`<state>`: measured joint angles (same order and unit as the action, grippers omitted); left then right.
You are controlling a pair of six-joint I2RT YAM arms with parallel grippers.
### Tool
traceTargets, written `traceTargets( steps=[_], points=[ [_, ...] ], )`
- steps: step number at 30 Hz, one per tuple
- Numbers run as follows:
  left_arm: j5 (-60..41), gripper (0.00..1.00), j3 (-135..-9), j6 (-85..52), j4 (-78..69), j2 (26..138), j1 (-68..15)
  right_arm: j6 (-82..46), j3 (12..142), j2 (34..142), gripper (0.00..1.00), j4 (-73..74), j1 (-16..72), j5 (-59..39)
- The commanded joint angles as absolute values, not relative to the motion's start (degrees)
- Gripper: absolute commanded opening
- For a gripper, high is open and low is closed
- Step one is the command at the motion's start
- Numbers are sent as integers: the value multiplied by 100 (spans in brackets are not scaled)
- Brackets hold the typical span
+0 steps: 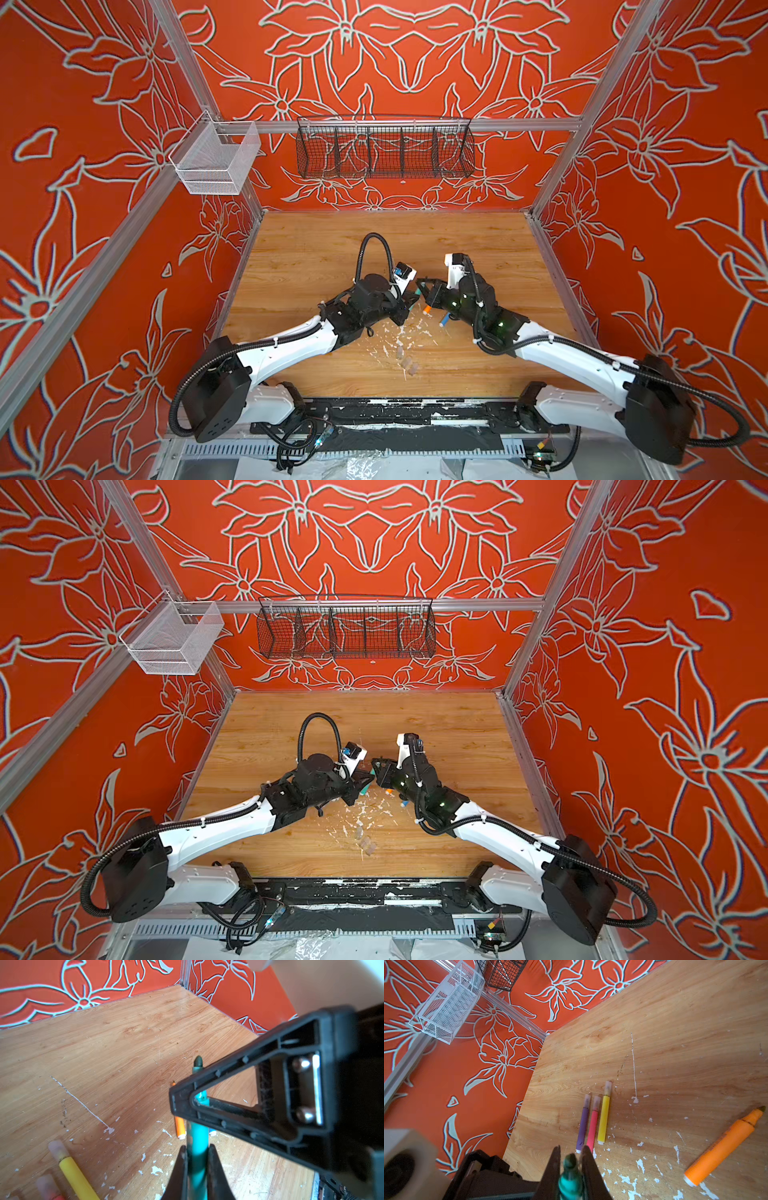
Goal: Insert the pens into the pen caps
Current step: 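Raise the green marker upright with the left gripper while the right gripper approaches it, then hold the green marker up with the left gripper while the right gripper lowers over caps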
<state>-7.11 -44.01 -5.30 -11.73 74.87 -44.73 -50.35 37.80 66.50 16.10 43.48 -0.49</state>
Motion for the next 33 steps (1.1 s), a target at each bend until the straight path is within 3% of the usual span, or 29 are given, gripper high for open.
traceTargets(
  steps=[1, 9, 18, 20, 27, 29, 33],
  points=[
    [-784, 21, -4382, -422, -1450, 7367, -4526, -5191, 3852, 6593, 2, 1762, 4385, -198],
    [-809, 38, -4480, -413, -1367, 7512, -4527, -5292, 3677, 6328, 0, 1861, 4395, -225],
    [-914, 40, -4588, -387, -1283, 7665, -4526, -5338, 3546, 6147, 0, 1984, 4407, -270],
    [-914, 35, -4589, -389, -1272, 7647, -4526, -5355, 3567, 6178, 0, 2003, 4407, -307],
    [-845, 0, -4570, -404, -1296, 7614, -4529, -5330, 3533, 6126, 0, 1991, 4412, -253],
    [-802, 0, -4570, -445, -1303, 7623, -4526, -5294, 3533, 6102, 7, 1950, 4412, -226],
    [-597, 0, -4587, -557, -1293, 7656, -4486, -5123, 3509, 5886, 31, 1793, 4410, -110]
  ],
)
